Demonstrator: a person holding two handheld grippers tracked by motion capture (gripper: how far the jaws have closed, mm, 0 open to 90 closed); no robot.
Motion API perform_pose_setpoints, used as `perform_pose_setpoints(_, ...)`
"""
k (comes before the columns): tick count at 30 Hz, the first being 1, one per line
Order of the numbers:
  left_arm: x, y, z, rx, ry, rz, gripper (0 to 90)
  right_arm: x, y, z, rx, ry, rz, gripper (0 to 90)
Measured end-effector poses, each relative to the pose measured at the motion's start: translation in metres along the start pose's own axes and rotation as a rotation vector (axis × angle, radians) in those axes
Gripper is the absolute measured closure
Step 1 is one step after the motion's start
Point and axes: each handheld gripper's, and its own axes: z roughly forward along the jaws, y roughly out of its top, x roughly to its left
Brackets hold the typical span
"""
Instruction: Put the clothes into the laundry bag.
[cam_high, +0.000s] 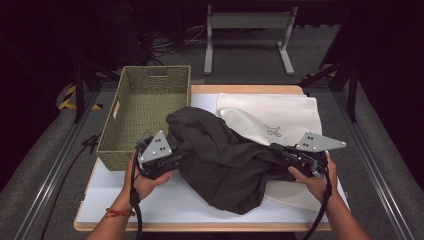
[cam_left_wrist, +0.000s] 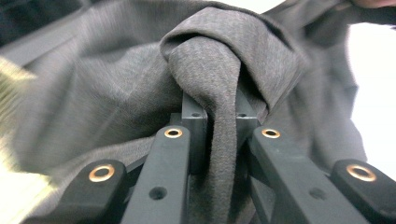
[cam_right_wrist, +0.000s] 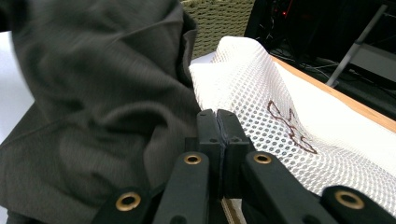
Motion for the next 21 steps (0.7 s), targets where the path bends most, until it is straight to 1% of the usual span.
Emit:
perform_pose_setpoints(1,-0.015,0.005,0.003,-0.014,-0.049,0.026,81.4,0.0,0.0,0.0,-0.002,0.001,0.003,89.8)
perform_pose_setpoints(3,-0.037,0.011,0.013,-0.007,-0.124,0.078,81.5,0.001,0.001,0.001,-0.002,0.004,0.003,89.8)
perform_pose_setpoints(5,-0.06,0.014,0.03,0.011,-0.211,0.114,81.4,0.002,0.002,0.001,-0.006,0.005,0.003,89.8)
perform_pose_setpoints(6,-0.069,0.014,0.041,0.029,-0.246,0.135,81.5,0.002,0.002,0.001,-0.007,0.007,0.006,89.8)
perform_pose_setpoints(7,-0.08,0.014,0.057,0.055,-0.261,0.163,81.5,0.002,0.003,0.001,-0.011,0.009,0.008,89.8)
perform_pose_setpoints(8,-0.087,0.014,0.069,0.067,-0.263,0.182,81.4,0.002,0.003,0.001,-0.018,0.014,0.012,89.8)
perform_pose_setpoints(9,-0.089,0.014,0.08,0.075,-0.277,0.18,81.4,0.003,0.004,0.0,-0.023,0.022,0.016,89.8)
perform_pose_setpoints(10,-0.089,0.012,0.093,0.075,-0.29,0.157,81.4,0.003,0.005,0.0,-0.024,0.028,0.017,89.8)
perform_pose_setpoints(11,-0.089,0.011,0.102,0.084,-0.289,0.142,81.4,0.004,0.005,0.0,-0.025,0.028,0.015,89.8)
perform_pose_setpoints(12,-0.09,0.009,0.115,0.102,-0.282,0.149,81.4,0.004,0.005,-0.001,-0.027,0.03,0.016,89.8)
perform_pose_setpoints(13,-0.091,0.007,0.123,0.116,-0.276,0.159,81.4,0.005,0.006,-0.001,-0.029,0.034,0.016,89.9)
perform_pose_setpoints(14,-0.093,0.005,0.134,0.138,-0.261,0.175,81.4,0.004,0.006,-0.002,-0.032,0.037,0.016,89.8)
perform_pose_setpoints(15,-0.094,0.002,0.143,0.158,-0.242,0.18,81.4,0.004,0.006,-0.003,-0.037,0.042,0.022,89.8)
perform_pose_setpoints(16,-0.094,0.0,0.153,0.16,-0.234,0.173,81.4,0.004,0.007,-0.004,-0.041,0.045,0.029,89.9)
perform_pose_setpoints(17,-0.094,-0.001,0.158,0.153,-0.227,0.164,81.4,0.004,0.007,-0.005,-0.045,0.053,0.032,89.9)
perform_pose_setpoints(18,-0.093,0.0,0.162,0.149,-0.203,0.165,81.5,0.005,0.008,-0.006,-0.051,0.059,0.03,89.9)
perform_pose_setpoints(19,-0.092,0.001,0.164,0.144,-0.188,0.169,81.4,0.006,0.009,-0.007,-0.053,0.064,0.028,89.9)
perform_pose_setpoints(21,-0.089,0.003,0.17,0.131,-0.147,0.158,81.5,0.009,0.01,-0.008,-0.055,0.07,0.022,89.9)
